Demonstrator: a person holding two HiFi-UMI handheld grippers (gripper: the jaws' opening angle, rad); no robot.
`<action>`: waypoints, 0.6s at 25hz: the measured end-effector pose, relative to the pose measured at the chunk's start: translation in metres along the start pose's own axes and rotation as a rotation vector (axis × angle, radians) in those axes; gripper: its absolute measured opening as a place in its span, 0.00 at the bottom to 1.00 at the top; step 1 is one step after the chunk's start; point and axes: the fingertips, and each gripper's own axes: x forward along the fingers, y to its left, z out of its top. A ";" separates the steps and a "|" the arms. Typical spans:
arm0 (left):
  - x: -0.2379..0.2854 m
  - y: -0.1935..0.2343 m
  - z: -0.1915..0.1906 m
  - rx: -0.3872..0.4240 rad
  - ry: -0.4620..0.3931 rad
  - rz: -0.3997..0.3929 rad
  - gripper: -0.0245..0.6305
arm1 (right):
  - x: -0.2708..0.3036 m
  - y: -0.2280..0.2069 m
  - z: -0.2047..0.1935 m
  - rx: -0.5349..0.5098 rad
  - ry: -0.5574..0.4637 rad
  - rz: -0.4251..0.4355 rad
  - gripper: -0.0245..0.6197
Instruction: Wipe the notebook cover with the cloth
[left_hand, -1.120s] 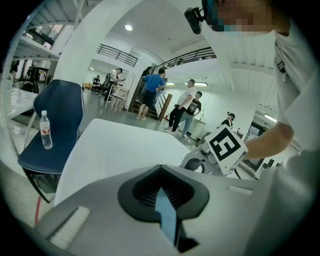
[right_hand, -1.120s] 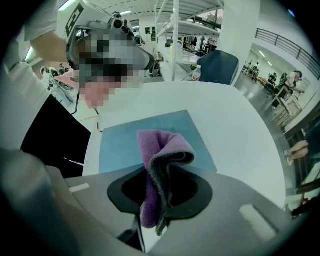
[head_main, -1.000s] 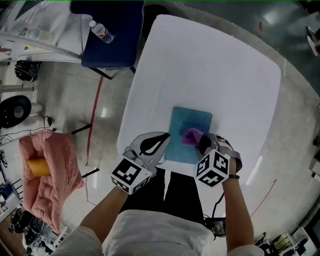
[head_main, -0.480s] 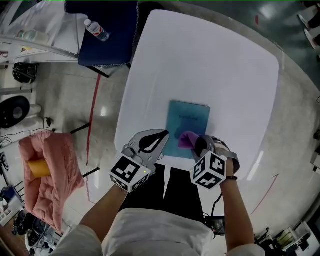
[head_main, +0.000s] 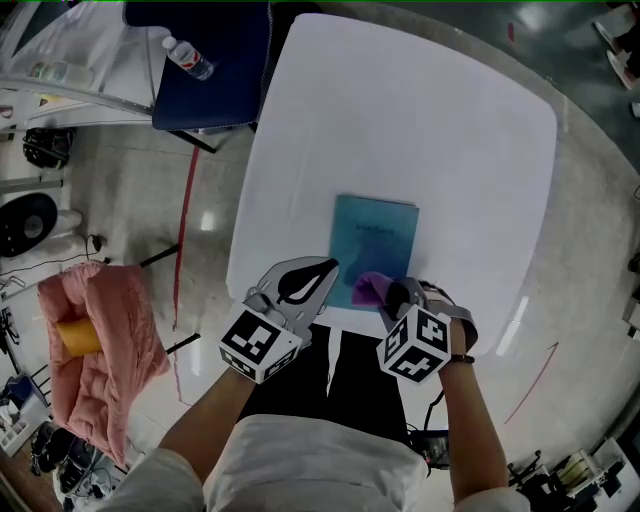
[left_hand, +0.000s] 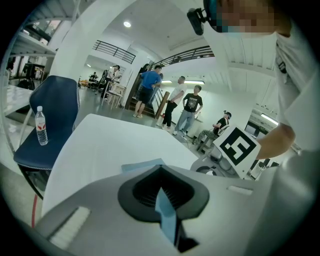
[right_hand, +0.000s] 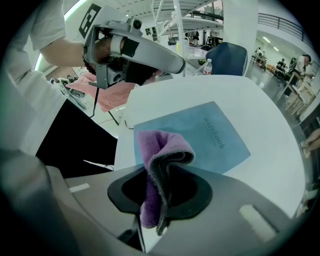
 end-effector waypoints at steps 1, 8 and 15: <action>0.000 0.000 0.000 0.000 0.000 -0.001 0.04 | 0.000 0.002 -0.001 0.000 0.003 0.010 0.20; 0.001 0.002 0.001 0.002 0.001 -0.005 0.04 | 0.003 0.015 -0.001 0.012 0.022 0.079 0.20; 0.001 0.002 0.001 0.002 0.004 -0.007 0.04 | 0.003 0.029 -0.004 0.025 0.037 0.158 0.20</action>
